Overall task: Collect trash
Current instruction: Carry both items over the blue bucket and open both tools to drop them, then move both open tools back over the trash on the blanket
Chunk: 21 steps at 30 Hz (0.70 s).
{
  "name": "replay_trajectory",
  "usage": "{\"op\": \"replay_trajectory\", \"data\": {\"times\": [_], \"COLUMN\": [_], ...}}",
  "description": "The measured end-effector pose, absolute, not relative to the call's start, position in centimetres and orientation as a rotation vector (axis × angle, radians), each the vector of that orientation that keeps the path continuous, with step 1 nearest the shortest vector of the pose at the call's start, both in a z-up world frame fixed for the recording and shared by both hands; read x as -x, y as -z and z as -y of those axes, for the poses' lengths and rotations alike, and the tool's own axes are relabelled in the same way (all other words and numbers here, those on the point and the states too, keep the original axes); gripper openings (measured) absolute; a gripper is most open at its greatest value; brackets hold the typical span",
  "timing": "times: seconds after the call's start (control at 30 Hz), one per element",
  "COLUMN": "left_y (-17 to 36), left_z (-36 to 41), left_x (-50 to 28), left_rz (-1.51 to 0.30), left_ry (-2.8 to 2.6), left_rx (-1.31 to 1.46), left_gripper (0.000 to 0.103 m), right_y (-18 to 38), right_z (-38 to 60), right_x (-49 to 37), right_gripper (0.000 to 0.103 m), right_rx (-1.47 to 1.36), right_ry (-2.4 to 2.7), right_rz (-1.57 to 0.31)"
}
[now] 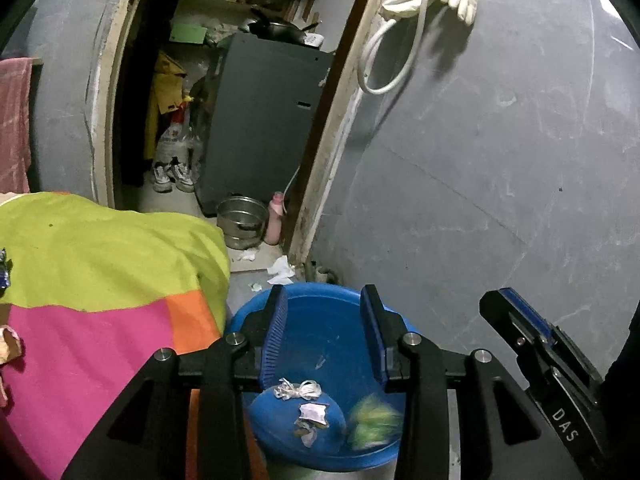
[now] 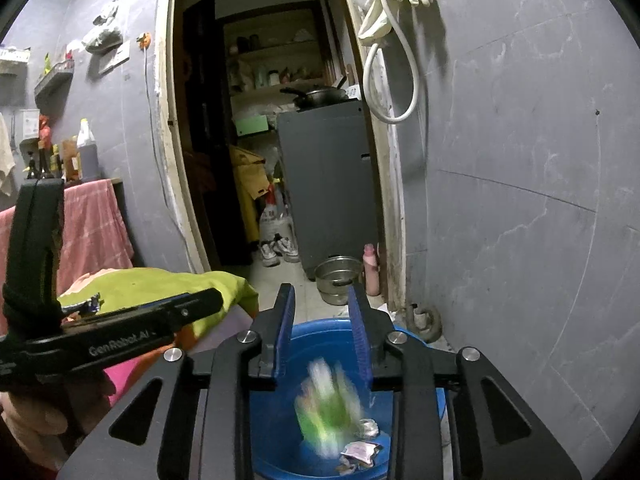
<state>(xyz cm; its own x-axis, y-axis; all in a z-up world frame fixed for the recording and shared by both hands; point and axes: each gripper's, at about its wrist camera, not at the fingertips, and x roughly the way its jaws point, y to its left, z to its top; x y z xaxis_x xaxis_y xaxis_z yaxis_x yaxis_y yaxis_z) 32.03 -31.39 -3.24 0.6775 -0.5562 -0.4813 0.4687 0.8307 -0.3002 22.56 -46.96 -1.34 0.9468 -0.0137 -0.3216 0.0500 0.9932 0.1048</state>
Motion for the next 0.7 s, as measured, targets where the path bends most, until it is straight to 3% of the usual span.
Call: {"op": "replay_trajectory", "data": {"times": [0.17, 0.23, 0.3, 0.33, 0.43, 0.5, 0.53, 0.7], "left_y": [1.4, 0.4, -0.6, -1.1, -2.8, -3.9, -4.5, -6.4], "left_z": [29.4, 28.1, 26.7, 26.0, 23.6, 21.7, 20.7, 16.2], "left_x": [-31.3, -30.7, -30.0, -29.8, -28.6, -27.8, -27.3, -25.3], "left_rz": [-0.537, -0.504, -0.474, -0.464, -0.419, -0.376, -0.357, -0.281], "left_ry": [0.549, 0.539, 0.529, 0.525, 0.509, 0.489, 0.48, 0.417], "left_rx": [0.173, 0.184, 0.196, 0.2, 0.211, 0.219, 0.217, 0.229], "left_gripper": [0.036, 0.041, 0.043, 0.044, 0.057, 0.062, 0.063, 0.089], "right_y": [0.3, -0.5, -1.5, -1.9, -3.3, -4.2, -4.6, -6.3], "right_z": [46.6, 46.1, 45.4, 45.0, 43.6, 42.4, 42.0, 39.1], "right_x": [-21.9, -21.3, -20.6, -20.3, -19.6, -19.1, -18.9, -18.2], "right_gripper": [0.029, 0.035, 0.05, 0.051, 0.055, 0.073, 0.076, 0.086], "right_rx": [-0.11, -0.105, -0.103, -0.1, -0.082, -0.074, -0.072, -0.061], "right_ry": [0.038, 0.038, 0.032, 0.028, 0.018, 0.008, 0.002, -0.032], "right_rz": [-0.283, -0.249, -0.205, -0.186, -0.143, -0.103, -0.089, -0.042]}}
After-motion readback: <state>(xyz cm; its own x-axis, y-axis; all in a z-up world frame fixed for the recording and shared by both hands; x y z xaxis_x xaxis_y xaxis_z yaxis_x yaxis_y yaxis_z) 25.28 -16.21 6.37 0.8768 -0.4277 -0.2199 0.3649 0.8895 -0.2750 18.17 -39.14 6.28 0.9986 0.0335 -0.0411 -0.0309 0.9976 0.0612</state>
